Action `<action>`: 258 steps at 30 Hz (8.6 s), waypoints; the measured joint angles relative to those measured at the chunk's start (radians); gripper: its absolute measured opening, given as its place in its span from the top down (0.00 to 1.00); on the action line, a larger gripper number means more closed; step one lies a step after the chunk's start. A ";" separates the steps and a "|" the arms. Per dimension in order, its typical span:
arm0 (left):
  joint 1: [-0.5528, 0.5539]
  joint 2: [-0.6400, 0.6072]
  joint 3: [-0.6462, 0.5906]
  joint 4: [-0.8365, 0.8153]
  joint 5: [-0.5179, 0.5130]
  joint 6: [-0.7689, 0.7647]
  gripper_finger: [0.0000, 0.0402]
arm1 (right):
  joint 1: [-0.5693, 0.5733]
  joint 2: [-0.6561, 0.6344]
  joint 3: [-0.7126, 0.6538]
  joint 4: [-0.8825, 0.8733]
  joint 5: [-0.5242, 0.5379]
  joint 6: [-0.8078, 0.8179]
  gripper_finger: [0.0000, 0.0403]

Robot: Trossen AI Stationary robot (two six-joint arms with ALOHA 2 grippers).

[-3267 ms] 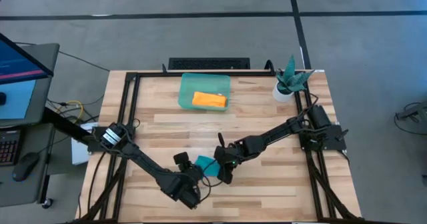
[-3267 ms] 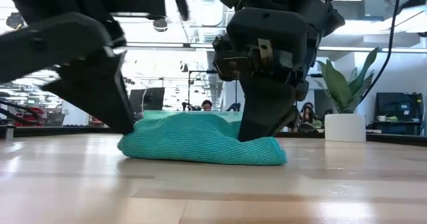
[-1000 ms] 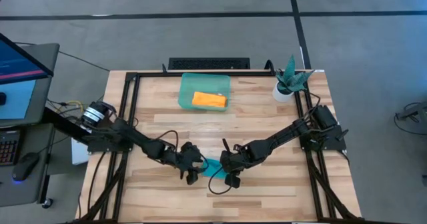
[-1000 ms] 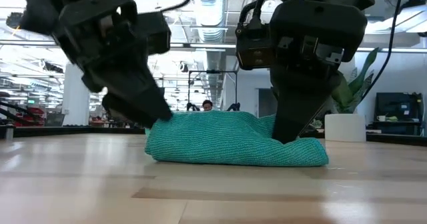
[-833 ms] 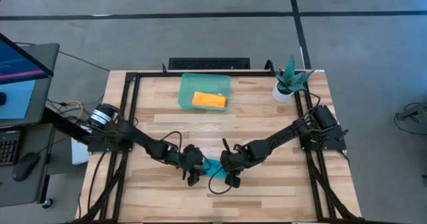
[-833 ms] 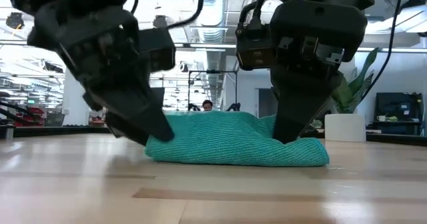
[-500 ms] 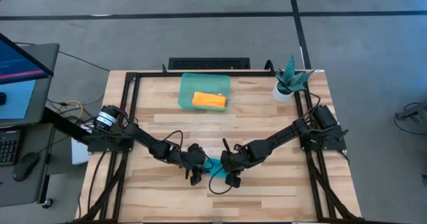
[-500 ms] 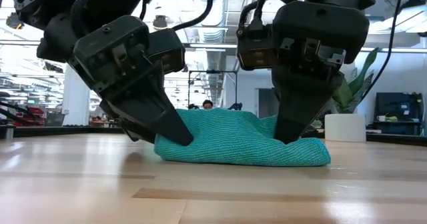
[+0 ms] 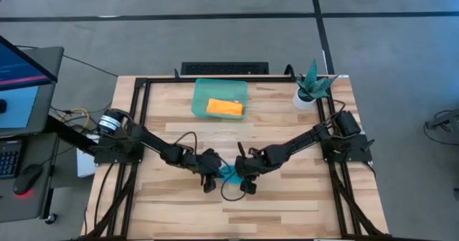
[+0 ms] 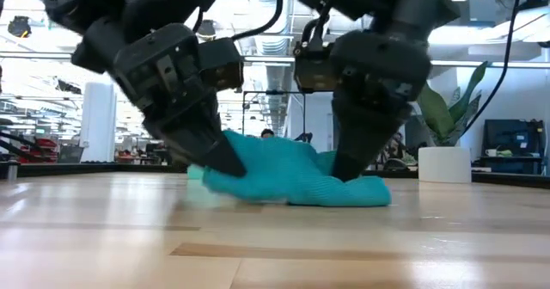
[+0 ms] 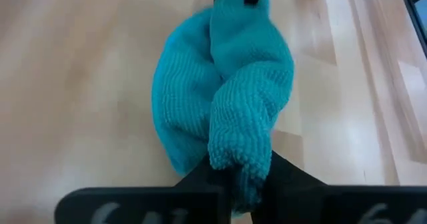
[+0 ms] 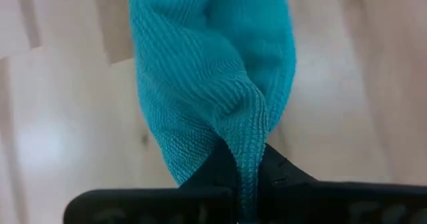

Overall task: Roll microfiber towels into tight, uniform cylinder then place into a basket
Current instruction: Put the blue microfiber towel into the blue bin, then return to Home Position

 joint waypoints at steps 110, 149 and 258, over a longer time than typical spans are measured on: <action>0.960 -0.496 0.249 -0.780 -0.097 0.672 0.71 | -0.828 0.154 0.498 -0.423 0.026 -0.833 0.37; 0.393 -1.484 -0.475 -0.489 -0.100 0.419 0.71 | -0.425 -0.859 -0.403 -0.035 -0.155 -0.552 0.37; 0.314 -1.785 -0.729 -0.315 -0.152 0.500 0.71 | -0.277 -1.758 -1.150 0.394 -0.003 -0.432 0.37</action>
